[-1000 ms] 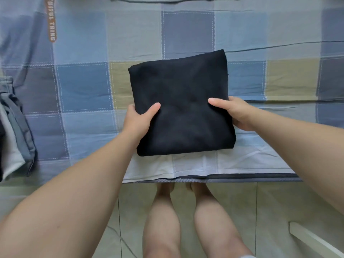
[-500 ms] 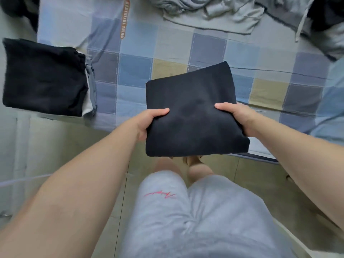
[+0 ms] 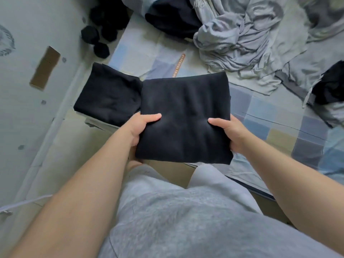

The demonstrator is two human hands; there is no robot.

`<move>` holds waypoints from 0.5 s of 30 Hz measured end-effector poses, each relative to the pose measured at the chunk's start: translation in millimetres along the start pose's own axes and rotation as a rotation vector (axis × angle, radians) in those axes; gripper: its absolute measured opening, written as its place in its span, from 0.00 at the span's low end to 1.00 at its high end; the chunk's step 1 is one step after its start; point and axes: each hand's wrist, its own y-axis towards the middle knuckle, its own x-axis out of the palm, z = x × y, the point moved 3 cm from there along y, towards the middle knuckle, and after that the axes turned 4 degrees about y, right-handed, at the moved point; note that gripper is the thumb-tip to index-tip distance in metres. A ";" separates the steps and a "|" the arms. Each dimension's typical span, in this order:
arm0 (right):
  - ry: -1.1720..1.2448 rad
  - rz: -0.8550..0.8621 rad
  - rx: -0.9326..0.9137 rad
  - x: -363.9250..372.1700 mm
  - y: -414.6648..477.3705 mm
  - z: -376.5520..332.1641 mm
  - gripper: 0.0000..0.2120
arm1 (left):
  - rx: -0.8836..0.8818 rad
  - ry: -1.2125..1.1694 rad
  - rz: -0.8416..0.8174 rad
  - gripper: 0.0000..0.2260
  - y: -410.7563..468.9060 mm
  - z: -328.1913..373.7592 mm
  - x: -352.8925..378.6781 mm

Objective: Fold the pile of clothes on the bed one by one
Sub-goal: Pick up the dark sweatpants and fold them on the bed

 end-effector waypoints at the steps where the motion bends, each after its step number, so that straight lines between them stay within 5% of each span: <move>1: 0.003 0.001 0.006 22.3 9.9 -1.7 0.19 | 0.026 -0.017 0.019 0.18 7.5 6.1 -22.2; 10: 0.031 0.063 0.090 249.6 114.5 11.5 0.21 | 0.039 0.187 0.238 0.27 82.6 67.1 -257.2; 15: 0.073 0.132 0.078 325.5 180.3 27.0 0.23 | 0.144 0.355 0.263 0.17 144.4 95.1 -332.0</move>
